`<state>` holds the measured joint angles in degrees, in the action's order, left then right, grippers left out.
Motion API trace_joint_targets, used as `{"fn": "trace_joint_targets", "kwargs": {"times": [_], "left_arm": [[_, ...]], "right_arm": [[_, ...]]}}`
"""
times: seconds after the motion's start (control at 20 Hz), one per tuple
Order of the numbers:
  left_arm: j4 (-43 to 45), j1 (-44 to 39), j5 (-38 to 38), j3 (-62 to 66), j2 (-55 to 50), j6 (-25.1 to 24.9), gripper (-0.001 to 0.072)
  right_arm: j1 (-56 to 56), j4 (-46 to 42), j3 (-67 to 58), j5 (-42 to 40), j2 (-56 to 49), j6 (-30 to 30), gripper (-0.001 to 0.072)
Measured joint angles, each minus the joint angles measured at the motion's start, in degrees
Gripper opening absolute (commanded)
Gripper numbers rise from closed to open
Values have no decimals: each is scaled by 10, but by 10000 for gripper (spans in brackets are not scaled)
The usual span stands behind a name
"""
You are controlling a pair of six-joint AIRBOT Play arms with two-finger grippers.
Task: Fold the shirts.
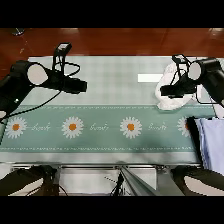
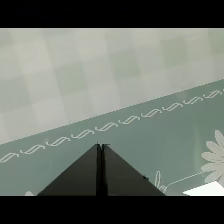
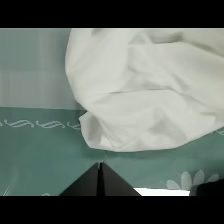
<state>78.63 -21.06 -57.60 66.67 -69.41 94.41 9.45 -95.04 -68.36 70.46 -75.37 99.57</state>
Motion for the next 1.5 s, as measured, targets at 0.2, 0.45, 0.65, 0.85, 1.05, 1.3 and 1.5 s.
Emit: {"fn": "trace_joint_targets", "kwargs": {"times": [0.2,0.45,0.65,0.85,1.05,1.3,1.5], "left_arm": [[0,0,0,0,0,0,27],[0,0,0,0,0,0,27],[0,0,0,0,0,0,27],[0,0,5,0,-1,0,27],[0,0,47,0,-4,0,27],[0,1,118,0,-12,-1,704],[3,16,160,0,-20,-2,703]], "right_arm": [[0,0,0,0,0,0,26],[0,0,0,0,0,0,26],[0,0,0,0,0,0,26],[0,0,0,-16,-1,0,26],[0,1,0,-53,-1,0,27],[-2,-54,0,-153,-4,9,622],[-49,-115,-19,-255,-31,52,621]]}}
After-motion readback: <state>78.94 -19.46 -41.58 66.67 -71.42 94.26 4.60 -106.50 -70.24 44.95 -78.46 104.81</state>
